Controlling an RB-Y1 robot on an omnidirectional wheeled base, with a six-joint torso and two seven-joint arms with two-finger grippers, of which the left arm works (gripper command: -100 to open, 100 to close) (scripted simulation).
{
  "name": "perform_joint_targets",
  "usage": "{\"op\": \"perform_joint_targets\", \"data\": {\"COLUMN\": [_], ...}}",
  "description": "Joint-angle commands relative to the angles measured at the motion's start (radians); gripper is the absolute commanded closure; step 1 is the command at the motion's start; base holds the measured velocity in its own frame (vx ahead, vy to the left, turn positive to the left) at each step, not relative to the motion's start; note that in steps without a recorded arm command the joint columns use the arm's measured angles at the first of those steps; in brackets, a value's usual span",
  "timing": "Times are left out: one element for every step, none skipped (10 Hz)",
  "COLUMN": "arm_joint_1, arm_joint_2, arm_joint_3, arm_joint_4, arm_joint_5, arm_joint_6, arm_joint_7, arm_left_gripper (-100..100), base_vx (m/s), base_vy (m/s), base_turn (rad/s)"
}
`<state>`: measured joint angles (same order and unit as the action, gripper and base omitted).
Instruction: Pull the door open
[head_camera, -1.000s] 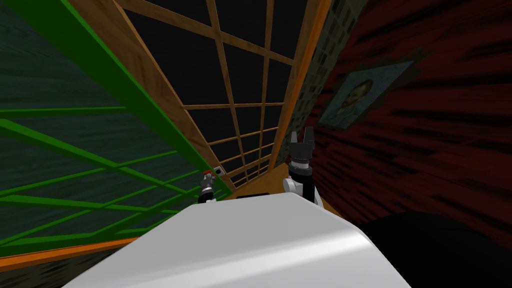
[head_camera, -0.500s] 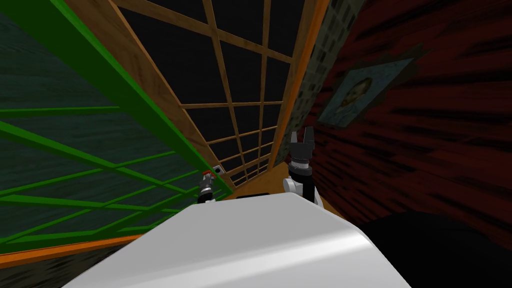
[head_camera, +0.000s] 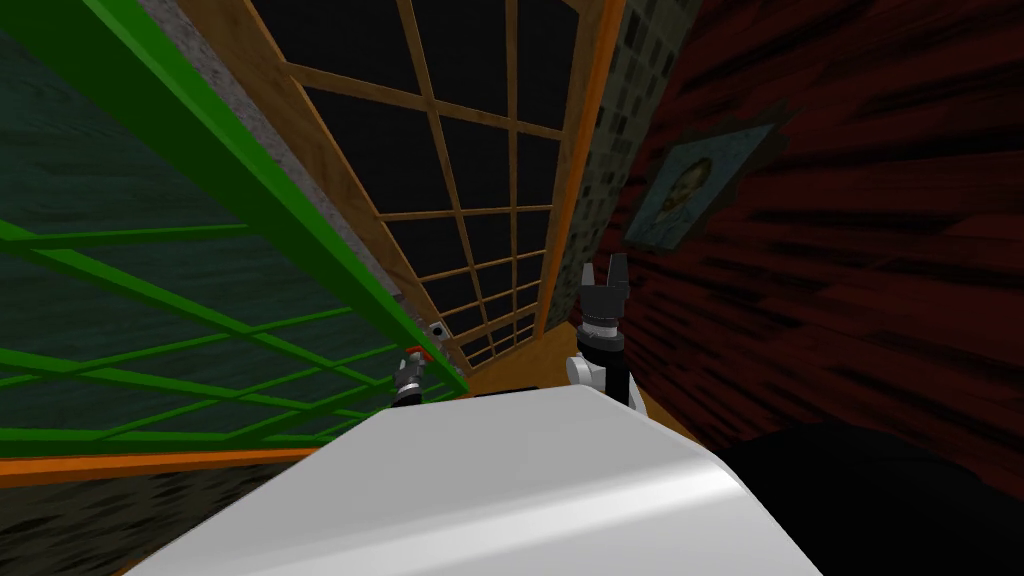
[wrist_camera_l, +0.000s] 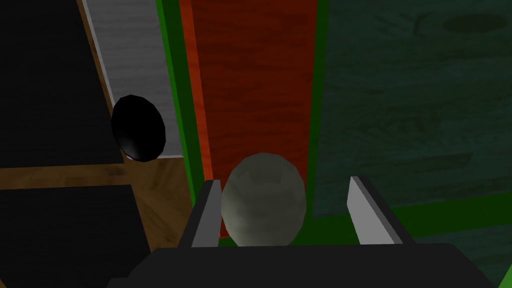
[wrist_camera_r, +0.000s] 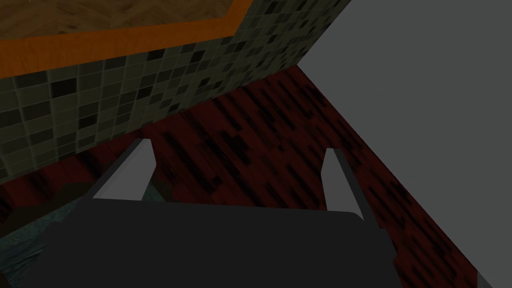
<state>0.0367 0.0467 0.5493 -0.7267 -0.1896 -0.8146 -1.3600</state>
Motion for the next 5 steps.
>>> {"op": "perform_joint_targets", "data": {"arm_joint_1": [0.023, 0.047, 0.052, 0.058, 0.058], "arm_joint_2": [-0.003, 0.006, 0.009, 0.011, 0.011], "arm_joint_3": [0.012, 0.018, 0.019, 0.02, 0.02], "arm_joint_4": [-0.021, -0.012, -0.009, -0.007, -0.007], "arm_joint_5": [0.004, 0.015, 0.019, 0.022, 0.022], "arm_joint_6": [0.031, 0.032, 0.033, 0.033, 0.033], "arm_joint_7": [-0.002, 0.025, 0.034, 0.044, 0.044], "arm_left_gripper": [100, 100, 100, 100, 100], "base_vx": [-0.066, -0.133, -0.174, -0.143, -0.083], "base_vy": [-0.014, -0.019, -0.052, -0.034, -0.006], "base_turn": [0.044, 0.055, 0.057, 0.022, 0.008]}}
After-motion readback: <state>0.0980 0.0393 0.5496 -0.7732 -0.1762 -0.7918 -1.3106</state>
